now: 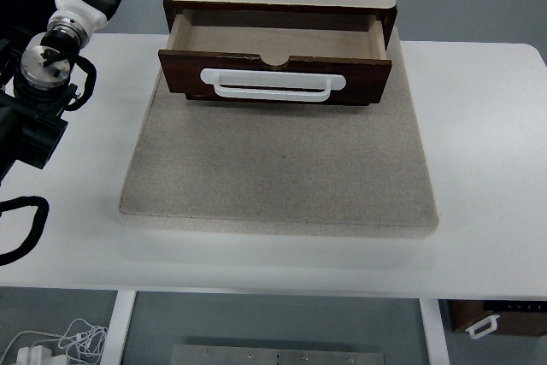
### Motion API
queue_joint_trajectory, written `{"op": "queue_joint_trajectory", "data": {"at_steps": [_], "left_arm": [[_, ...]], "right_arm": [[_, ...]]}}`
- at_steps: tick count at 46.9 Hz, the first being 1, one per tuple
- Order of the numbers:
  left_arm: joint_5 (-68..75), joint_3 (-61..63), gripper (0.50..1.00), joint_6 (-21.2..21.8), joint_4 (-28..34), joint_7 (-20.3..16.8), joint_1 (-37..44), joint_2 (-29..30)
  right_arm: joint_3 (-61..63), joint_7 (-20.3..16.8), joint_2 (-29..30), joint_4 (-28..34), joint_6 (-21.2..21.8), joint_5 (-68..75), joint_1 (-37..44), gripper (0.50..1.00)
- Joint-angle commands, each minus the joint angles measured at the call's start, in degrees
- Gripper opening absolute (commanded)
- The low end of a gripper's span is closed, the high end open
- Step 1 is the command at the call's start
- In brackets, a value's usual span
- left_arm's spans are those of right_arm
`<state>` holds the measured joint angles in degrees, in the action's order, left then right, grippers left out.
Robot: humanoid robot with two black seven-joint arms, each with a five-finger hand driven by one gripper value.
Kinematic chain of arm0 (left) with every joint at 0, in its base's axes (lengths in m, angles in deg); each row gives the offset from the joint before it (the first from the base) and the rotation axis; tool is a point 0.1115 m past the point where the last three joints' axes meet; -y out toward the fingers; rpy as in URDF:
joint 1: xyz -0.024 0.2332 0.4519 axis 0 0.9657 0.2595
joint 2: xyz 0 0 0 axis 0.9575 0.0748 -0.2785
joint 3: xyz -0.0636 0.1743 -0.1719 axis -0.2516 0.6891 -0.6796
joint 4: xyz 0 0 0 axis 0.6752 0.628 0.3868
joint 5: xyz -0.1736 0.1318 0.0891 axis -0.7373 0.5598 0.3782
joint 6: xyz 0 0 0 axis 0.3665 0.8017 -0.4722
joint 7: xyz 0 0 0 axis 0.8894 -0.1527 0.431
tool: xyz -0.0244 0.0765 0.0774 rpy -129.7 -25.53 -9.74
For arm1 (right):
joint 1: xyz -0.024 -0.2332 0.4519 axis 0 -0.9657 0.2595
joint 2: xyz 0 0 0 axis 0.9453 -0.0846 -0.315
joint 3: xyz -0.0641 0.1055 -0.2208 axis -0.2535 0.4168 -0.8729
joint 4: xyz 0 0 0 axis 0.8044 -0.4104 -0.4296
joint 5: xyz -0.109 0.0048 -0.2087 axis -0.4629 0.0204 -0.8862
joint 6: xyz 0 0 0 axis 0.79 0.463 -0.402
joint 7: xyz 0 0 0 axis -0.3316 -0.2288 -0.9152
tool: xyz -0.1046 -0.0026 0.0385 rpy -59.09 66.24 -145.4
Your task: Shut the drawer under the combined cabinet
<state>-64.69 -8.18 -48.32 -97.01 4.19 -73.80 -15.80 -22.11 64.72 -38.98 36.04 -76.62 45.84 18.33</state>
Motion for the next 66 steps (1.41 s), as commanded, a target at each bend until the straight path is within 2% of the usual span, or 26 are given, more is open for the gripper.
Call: {"op": "queue_joint_trajectory", "data": {"at_steps": [1, 30, 39, 48, 66], "left_arm": [[0.01, 0.0, 1.0, -0.01, 0.0, 0.0, 0.0, 0.06], [-0.08, -0.09, 1.0, -0.09, 1.58, -0.08, -1.23, 1.73], [0.62, 0.18, 1.0, -1.5, 0.88, -0.17, -1.49, 1.9], [0.88, 0.18, 1.0, -1.41, 0.71, -0.43, -3.25, 3.92], [0.97, 0.09, 1.0, -0.62, -14.4, -0.79, -3.16, 13.06]], "right_arm": [[0.0, 0.0, 0.0, -0.01, -0.01, 0.0, 0.0, 0.952], [0.0, 0.0, 0.0, -0.01, 0.0, 0.0, 0.0, 0.952], [0.0, 0.0, 0.0, -0.01, -0.01, 0.0, 0.0, 0.952], [0.0, 0.0, 0.0, -0.01, -0.01, 0.0, 0.0, 0.952], [0.0, 0.0, 0.0, -0.01, -0.01, 0.0, 0.0, 0.952]]}}
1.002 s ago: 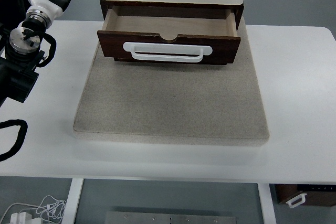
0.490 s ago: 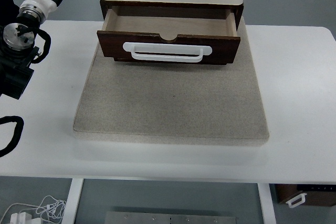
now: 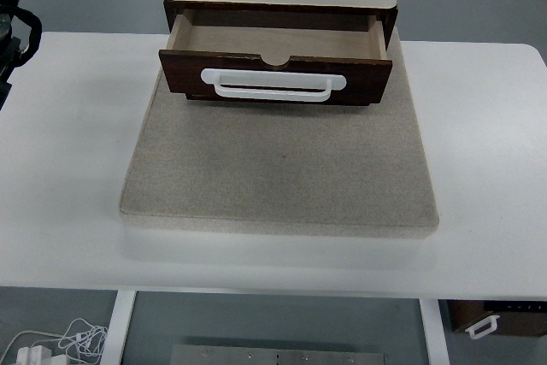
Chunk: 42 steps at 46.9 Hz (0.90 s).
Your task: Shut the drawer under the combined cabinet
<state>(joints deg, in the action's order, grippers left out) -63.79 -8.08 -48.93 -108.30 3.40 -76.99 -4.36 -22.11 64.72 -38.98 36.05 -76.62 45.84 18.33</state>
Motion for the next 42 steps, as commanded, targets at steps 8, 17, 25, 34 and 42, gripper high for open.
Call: {"op": "queue_joint_trajectory", "data": {"at_steps": [8, 17, 25, 34, 42], "left_arm": [[0.42, -0.01, 1.0, -0.02, -11.99, 0.0, -0.07, 5.66], [0.77, 0.17, 1.0, 1.91, -24.03, 0.0, -0.07, 10.15], [2.44, 2.44, 1.0, 2.44, -33.7, 0.0, -1.2, 12.69], [5.61, 10.53, 1.0, 2.44, -40.12, 0.0, -6.21, 14.72], [5.96, 18.35, 1.0, 2.44, -43.72, 0.0, -12.01, 16.04]], "right_arm": [[0.0, 0.0, 0.0, -0.02, 0.0, 0.0, 0.0, 0.952], [0.0, 0.0, 0.0, -0.02, 0.0, 0.0, 0.0, 0.952], [0.0, 0.0, 0.0, -0.02, 0.0, 0.0, 0.0, 0.952], [0.0, 0.0, 0.0, -0.02, 0.0, 0.0, 0.0, 0.952], [0.0, 0.0, 0.0, -0.02, 0.0, 0.0, 0.0, 0.952]]}}
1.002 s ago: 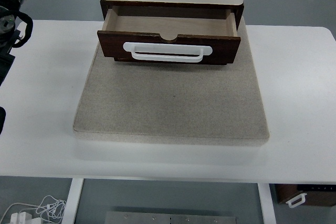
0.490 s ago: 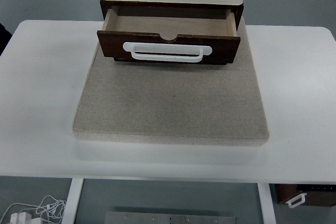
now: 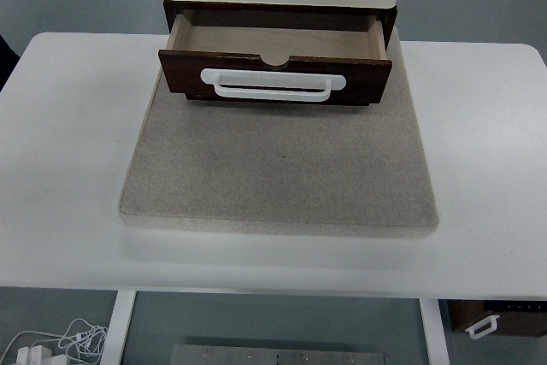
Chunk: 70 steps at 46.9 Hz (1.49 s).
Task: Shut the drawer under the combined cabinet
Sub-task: 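Swing the left hand in over the slab toward the open brown drawer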
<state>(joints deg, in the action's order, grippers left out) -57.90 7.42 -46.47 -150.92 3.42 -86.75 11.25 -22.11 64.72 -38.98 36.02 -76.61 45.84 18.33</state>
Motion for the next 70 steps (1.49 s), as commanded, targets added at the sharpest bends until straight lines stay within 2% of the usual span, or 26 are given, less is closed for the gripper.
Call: {"op": "queue_joint_trajectory", "data": {"at_steps": [1, 44, 52, 70], "left_arm": [[0.07, 3.91, 1.0, -0.01, -1.45, -0.02, -2.86, 0.43], [12.2, 40.91, 1.0, 0.17, -15.69, 1.48, -20.97, -2.29], [14.57, 47.94, 1.0, -0.01, -16.92, 4.99, -22.82, -4.49], [15.19, 56.38, 1.0, -0.01, -17.19, 16.24, -24.4, -9.59]], "right_arm": [[0.0, 0.01, 0.0, 0.0, -0.01, 0.0, 0.0, 0.952], [0.0, 0.01, 0.0, 0.0, -0.01, 0.0, 0.0, 0.952], [0.0, 0.01, 0.0, 0.0, -0.01, 0.0, 0.0, 0.952], [0.0, 0.01, 0.0, 0.0, -0.01, 0.0, 0.0, 0.952]]}}
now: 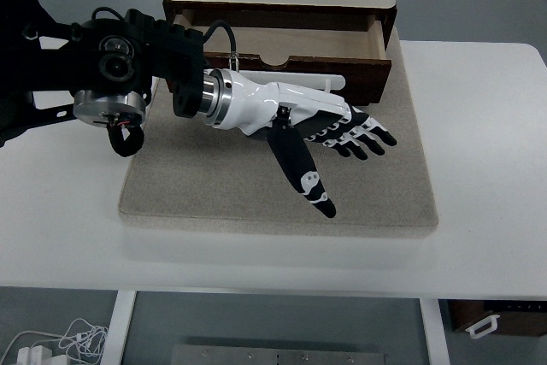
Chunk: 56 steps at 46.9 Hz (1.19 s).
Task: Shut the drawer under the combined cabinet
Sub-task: 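Swing the left hand in over the slab toward the open brown drawer, then press the left hand against the drawer front and push it toward the cabinet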
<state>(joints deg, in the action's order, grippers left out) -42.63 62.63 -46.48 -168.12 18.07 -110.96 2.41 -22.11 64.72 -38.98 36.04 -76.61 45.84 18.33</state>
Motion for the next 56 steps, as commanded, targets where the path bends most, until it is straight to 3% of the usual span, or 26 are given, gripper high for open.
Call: {"op": "queue_joint_trajectory", "data": {"at_steps": [1, 10, 16, 23, 56], "left_arm": [[-0.08, 1.53, 1.0, 0.0, 0.01, 2.12, -0.29, -1.01], [-0.17, 2.58, 1.0, 0.87, 1.24, 6.34, -0.46, -3.21], [-0.17, 2.94, 1.0, 3.69, 4.75, 9.67, -0.46, -5.32], [-0.17, 3.02, 1.0, 3.78, 8.62, 12.67, -0.2, -7.34], [-0.17, 3.02, 1.0, 2.02, 17.76, 14.51, 0.24, -7.52]], "right_arm": [[0.0, 0.01, 0.0, -0.02, -0.01, 0.0, 0.0, 0.952], [0.0, 0.01, 0.0, -0.02, 0.08, 0.0, 0.0, 0.952], [0.0, 0.01, 0.0, -0.02, -0.01, 0.0, 0.0, 0.952], [0.0, 0.01, 0.0, 0.07, -0.01, 0.0, 0.0, 0.952], [0.0, 0.01, 0.0, -0.02, -0.01, 0.0, 0.0, 0.952]]}}
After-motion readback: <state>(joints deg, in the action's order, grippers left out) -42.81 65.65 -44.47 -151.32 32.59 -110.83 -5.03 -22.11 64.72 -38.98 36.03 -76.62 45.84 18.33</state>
